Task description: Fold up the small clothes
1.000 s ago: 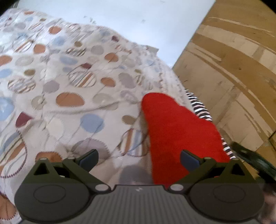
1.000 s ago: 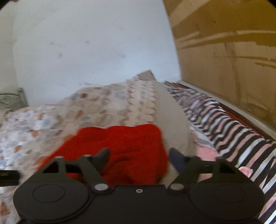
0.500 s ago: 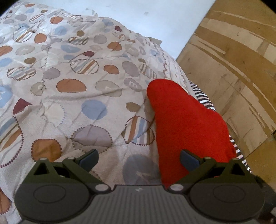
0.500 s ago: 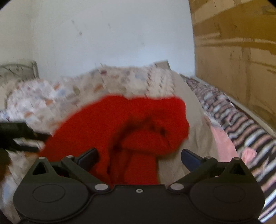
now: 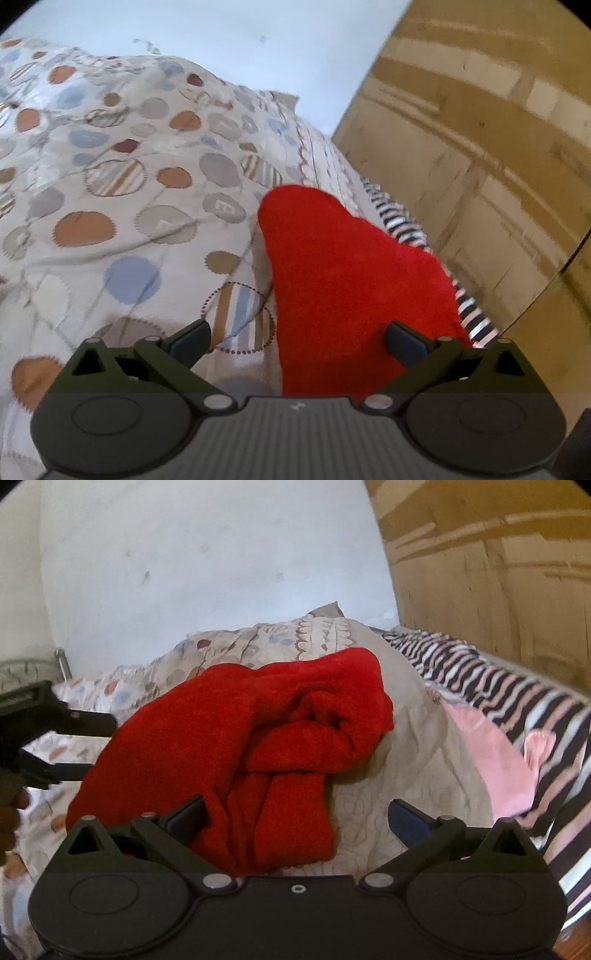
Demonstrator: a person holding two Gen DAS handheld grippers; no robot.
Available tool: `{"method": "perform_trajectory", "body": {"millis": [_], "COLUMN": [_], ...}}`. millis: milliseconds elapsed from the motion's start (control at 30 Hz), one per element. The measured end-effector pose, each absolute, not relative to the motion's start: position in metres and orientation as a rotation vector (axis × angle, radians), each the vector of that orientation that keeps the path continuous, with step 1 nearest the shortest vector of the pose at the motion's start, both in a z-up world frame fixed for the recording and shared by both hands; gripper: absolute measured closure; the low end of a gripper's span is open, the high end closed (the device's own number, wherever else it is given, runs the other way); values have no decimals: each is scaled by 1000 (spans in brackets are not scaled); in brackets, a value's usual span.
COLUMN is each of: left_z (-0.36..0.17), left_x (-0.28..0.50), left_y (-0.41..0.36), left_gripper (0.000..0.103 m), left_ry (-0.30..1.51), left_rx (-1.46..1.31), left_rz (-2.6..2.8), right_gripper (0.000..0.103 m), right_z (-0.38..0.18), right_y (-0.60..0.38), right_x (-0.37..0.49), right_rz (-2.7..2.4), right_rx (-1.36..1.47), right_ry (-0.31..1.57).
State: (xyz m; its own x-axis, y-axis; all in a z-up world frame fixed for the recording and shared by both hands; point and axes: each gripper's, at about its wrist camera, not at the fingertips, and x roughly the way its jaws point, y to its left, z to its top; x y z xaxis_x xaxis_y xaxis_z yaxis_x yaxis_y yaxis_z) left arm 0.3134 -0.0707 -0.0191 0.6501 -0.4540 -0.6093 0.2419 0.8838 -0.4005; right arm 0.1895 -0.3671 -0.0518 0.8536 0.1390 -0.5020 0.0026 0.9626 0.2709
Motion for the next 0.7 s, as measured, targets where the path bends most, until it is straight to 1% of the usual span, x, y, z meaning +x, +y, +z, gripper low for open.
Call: {"method": "perform_trajectory", "body": {"millis": [133, 200, 300, 367, 500, 700], "left_z": [-33, -39, -49, -53, -55, -54], "left_x": [320, 320, 321, 322, 321, 319], "left_y": [-80, -81, -77, -73, -73, -76], "left_gripper": [0, 0, 0, 0, 0, 0], "left_ry": [789, 789, 811, 829, 821, 813], "left_rx": [-276, -268, -321, -367, -370, -352], "left_rz": [-418, -413, -419, -426, -426, -413], "right_gripper": [1, 0, 0, 0, 0, 0], "right_z": [-45, -38, -28, -24, -17, -11], "right_y": [-373, -381, -392, -400, -413, -420], "right_x": [186, 178, 170, 174, 198, 259], "right_rz": [106, 143, 142, 115, 87, 76], "right_rx": [292, 317, 307, 285, 293, 346], "right_ry": [545, 497, 430, 426, 435, 481]}}
